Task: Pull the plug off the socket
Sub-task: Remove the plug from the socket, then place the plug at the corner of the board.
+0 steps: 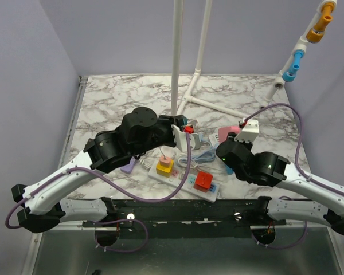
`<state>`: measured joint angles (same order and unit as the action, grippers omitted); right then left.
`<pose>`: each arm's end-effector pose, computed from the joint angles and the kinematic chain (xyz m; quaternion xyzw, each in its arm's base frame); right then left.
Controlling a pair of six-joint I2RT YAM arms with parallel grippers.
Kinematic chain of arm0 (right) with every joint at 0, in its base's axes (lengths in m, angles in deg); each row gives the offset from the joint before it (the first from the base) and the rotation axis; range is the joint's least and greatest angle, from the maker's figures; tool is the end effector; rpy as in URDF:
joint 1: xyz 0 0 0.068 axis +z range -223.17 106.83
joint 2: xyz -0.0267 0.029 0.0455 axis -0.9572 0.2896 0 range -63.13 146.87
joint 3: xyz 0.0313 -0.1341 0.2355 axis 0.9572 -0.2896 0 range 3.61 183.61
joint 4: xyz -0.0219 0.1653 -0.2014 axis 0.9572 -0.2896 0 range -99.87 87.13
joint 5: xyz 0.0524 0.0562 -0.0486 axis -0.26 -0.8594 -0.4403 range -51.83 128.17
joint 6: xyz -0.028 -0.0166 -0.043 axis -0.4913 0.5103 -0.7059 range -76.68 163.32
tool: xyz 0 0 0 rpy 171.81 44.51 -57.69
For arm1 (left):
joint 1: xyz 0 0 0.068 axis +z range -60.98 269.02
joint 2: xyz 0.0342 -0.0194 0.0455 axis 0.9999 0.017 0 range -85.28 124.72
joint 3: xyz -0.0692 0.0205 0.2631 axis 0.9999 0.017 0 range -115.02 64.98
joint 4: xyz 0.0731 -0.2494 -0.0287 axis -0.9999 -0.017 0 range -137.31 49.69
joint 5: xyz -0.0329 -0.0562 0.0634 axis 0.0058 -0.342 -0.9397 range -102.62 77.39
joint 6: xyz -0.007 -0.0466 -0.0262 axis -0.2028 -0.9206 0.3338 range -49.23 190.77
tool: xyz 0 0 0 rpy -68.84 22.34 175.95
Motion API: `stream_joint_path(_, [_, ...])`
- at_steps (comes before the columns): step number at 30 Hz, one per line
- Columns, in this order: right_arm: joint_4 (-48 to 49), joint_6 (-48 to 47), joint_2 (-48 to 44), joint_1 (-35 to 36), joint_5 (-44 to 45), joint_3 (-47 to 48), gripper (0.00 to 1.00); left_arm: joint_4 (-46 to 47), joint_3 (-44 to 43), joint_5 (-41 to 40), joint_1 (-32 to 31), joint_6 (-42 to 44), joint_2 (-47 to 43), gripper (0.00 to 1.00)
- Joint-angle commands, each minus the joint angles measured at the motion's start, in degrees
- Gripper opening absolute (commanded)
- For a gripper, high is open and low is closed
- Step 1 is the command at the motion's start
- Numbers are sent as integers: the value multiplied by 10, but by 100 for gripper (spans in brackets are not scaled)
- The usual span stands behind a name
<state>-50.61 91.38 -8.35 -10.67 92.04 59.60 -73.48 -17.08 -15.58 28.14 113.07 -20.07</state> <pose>0.1071 0.1436 0.3254 0.0623 0.8427 0.0316 0.5339 0.1142 -0.2014 0.4509 0.6174 0.5091 -0.0764 0.5948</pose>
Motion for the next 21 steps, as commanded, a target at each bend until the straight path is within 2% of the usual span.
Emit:
stream_joint_path(1, [-124,116,14,-10,108,45,1,-26,-3,-16,-3,7,-20,0])
stream_joint_path(4, [-124,104,27,-74,79,40,1,-38,-1,-6,-4,-2,-28,0])
stream_joint_path(7, [-29,10,39,-190,0,5,1,-54,-3,11,-4,-13,-33,0])
stream_joint_path(10, [23,-27,48,-308,-83,-19,1,-68,-3,16,-4,-22,-33,0])
stream_joint_path(12, [45,-30,45,-358,-119,-34,1,-71,0,18,-4,-21,-35,0])
stream_joint_path(21, [109,-1,93,-496,-236,-104,1,-61,-16,47,-8,-16,2,0])
